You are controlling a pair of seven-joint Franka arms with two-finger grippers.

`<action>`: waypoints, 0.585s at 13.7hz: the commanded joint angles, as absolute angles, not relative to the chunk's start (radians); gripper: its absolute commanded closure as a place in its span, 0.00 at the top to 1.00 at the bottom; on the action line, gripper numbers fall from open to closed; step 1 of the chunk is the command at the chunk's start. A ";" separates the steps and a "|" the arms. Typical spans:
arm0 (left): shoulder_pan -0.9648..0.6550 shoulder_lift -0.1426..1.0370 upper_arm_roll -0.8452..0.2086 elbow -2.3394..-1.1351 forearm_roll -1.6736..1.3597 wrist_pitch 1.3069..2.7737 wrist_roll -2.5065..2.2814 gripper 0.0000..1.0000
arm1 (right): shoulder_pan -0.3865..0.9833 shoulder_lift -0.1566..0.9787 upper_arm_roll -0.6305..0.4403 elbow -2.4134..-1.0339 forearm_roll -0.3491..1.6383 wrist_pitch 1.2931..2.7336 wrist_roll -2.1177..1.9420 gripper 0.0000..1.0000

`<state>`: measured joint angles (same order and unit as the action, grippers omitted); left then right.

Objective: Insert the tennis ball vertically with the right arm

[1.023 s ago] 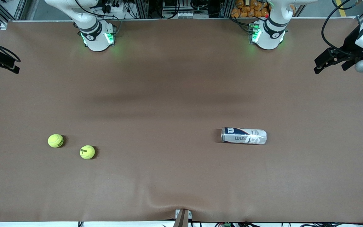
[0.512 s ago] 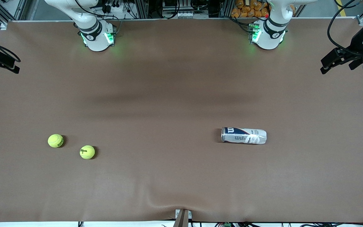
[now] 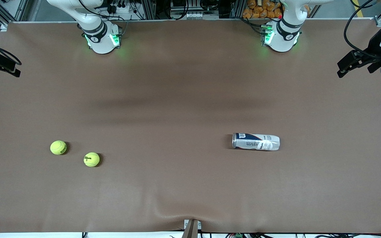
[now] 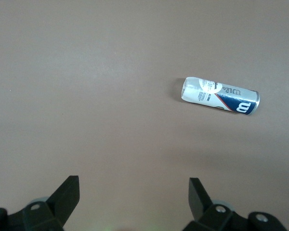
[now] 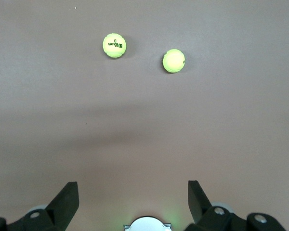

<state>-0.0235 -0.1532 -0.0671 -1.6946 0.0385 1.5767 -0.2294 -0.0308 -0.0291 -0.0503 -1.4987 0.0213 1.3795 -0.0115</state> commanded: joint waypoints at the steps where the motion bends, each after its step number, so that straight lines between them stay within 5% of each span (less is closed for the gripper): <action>1: -0.020 -0.140 -0.071 -1.666 0.057 1.552 -0.210 1.00 | -0.031 -0.026 -0.054 -1.488 0.031 1.371 -0.021 1.00; 8: -0.032 -0.086 -0.123 -1.675 0.057 1.552 -0.157 1.00 | -0.034 -0.017 -0.054 -1.488 0.031 1.365 -0.023 1.00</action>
